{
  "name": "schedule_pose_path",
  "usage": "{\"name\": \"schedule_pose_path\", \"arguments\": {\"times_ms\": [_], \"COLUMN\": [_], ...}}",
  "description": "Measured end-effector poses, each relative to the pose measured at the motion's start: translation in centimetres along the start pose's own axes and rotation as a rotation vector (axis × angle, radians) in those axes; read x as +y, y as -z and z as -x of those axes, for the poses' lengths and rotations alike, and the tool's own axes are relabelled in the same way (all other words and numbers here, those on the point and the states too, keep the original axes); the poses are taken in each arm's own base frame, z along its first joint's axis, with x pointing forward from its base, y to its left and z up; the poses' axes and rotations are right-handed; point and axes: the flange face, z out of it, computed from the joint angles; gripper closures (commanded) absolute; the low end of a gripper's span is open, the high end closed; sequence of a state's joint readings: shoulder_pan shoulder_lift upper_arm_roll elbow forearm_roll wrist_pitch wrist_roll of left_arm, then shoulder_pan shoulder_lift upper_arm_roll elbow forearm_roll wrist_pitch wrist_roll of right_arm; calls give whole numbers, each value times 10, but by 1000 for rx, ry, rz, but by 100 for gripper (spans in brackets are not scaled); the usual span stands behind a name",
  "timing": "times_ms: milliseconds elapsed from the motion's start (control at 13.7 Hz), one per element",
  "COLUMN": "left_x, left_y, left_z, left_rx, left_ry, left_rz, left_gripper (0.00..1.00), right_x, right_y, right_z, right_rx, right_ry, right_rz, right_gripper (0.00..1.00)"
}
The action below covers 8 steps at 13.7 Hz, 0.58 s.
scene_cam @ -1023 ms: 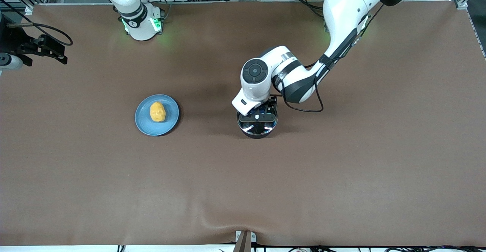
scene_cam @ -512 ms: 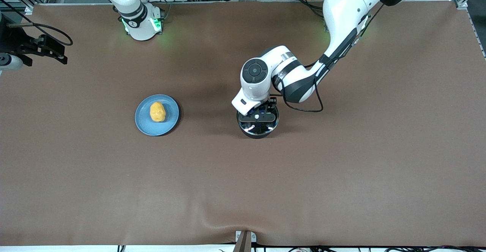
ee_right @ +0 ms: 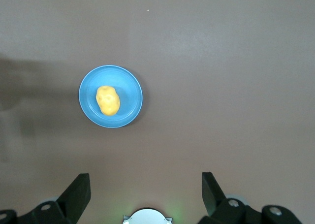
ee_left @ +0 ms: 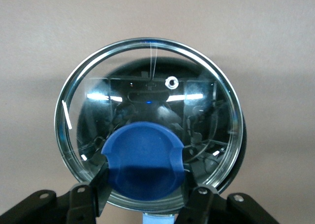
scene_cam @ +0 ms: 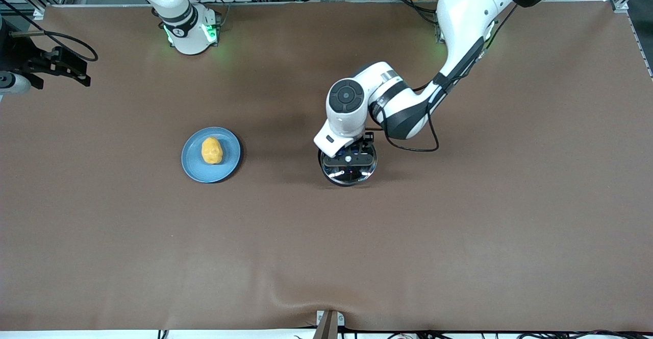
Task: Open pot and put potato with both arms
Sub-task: 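Lift the lid with the left gripper while the right gripper reaches the potato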
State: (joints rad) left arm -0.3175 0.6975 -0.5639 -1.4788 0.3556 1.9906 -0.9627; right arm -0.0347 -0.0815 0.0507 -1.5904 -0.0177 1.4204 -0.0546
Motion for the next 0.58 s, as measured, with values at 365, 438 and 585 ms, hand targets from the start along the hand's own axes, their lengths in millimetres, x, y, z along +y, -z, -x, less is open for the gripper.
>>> {"name": "schedule_pose_path", "arguments": {"times_ms": [365,438,585], "left_x": [-15,-23,-44], "left_y": [51,62,79], "left_z": [5,2,-6], "left_rx": [20,27,28], "left_ry": [41,55,92], "left_rz": [-42,-47,-45], "left_gripper": [100,100,100], "right_x": [-1,-1,-5], "right_y": [-1,-4,-13], "right_z": [-1,-3,-10], "right_rx": [-2,-7,-26], "right_ry": [2,3,15], "right_rz": [0,-1,-3], "right_gripper": [0,0,0]}}
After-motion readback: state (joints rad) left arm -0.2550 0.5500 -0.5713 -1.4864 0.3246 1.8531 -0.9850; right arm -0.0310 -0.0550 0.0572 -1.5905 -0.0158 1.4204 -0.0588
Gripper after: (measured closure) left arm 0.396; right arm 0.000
